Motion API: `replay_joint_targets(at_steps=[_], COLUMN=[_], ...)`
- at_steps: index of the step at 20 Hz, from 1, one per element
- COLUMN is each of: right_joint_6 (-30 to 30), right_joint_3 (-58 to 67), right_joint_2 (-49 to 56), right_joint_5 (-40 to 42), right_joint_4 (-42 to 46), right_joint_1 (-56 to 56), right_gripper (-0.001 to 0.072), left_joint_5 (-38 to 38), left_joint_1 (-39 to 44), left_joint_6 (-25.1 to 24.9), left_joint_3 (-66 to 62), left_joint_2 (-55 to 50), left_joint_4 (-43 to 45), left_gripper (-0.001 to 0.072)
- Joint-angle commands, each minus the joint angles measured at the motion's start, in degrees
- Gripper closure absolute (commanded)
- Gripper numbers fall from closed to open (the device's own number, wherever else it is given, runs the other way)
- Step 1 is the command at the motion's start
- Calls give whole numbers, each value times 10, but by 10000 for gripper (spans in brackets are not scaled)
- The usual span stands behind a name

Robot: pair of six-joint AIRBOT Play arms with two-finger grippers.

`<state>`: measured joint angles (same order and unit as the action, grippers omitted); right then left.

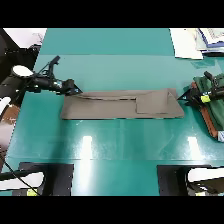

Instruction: Fold the shirts.

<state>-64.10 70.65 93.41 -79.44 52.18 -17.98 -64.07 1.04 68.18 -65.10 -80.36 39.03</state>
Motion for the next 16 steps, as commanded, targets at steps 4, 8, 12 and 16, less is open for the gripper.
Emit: replay_joint_targets(at_steps=[4,8,12,16], right_joint_6=[49,82,94,80], right_joint_3=[-25,-25,-25,-25], right_joint_2=[49,58,56,4], right_joint_5=[12,14,4,-13], right_joint_4=[-53,-61,-61,-62], right_joint_1=[13,44,51,54], right_gripper=[7,414,693,694], left_joint_5=[26,41,108,88], left_joint_1=[75,102,141,175], left_joint_6=[45,71,91,99], left_joint_3=[-1,-1,-3,-78], left_joint_2=[0,-2,-4,-68], left_joint_4=[15,23,32,40], left_gripper=[683,684,684,685])
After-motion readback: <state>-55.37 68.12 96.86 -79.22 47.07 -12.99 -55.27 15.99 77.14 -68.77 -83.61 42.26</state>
